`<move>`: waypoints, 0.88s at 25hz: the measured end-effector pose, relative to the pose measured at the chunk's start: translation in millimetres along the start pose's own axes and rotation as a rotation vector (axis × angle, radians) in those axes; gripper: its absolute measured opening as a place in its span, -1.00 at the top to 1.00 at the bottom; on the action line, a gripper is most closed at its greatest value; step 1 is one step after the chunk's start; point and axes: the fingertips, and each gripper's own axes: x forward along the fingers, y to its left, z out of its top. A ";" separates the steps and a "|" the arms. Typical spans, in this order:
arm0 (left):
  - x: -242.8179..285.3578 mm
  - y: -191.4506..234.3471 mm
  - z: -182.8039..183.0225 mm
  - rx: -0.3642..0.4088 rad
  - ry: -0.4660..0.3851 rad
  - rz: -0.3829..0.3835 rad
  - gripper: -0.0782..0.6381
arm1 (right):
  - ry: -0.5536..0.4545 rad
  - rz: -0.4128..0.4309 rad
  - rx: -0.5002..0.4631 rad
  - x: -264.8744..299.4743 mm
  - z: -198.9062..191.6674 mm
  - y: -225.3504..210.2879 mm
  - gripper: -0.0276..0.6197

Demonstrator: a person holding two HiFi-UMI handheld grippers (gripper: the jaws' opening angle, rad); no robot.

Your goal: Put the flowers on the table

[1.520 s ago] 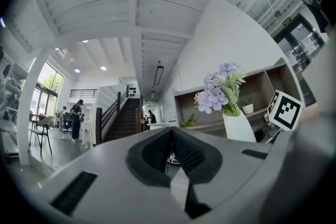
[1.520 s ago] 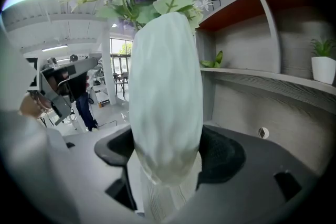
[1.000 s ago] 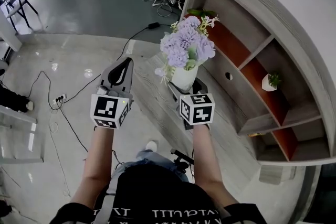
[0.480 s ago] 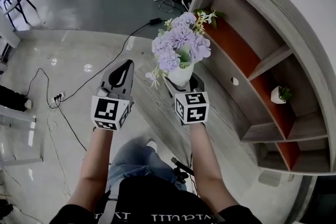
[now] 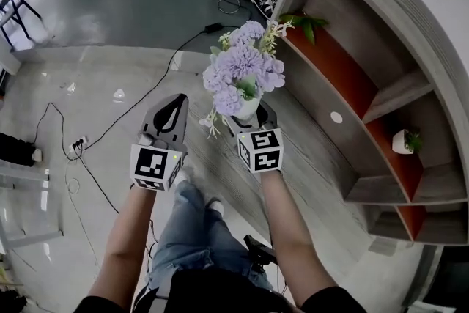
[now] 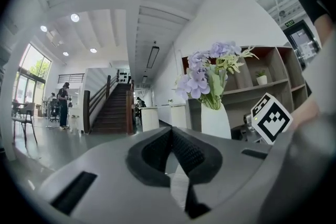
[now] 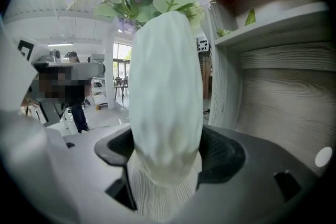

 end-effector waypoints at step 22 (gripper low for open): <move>15.3 49.7 -47.9 -0.034 0.016 0.024 0.75 | -0.037 0.000 -0.023 99.9 -53.4 -7.9 -0.24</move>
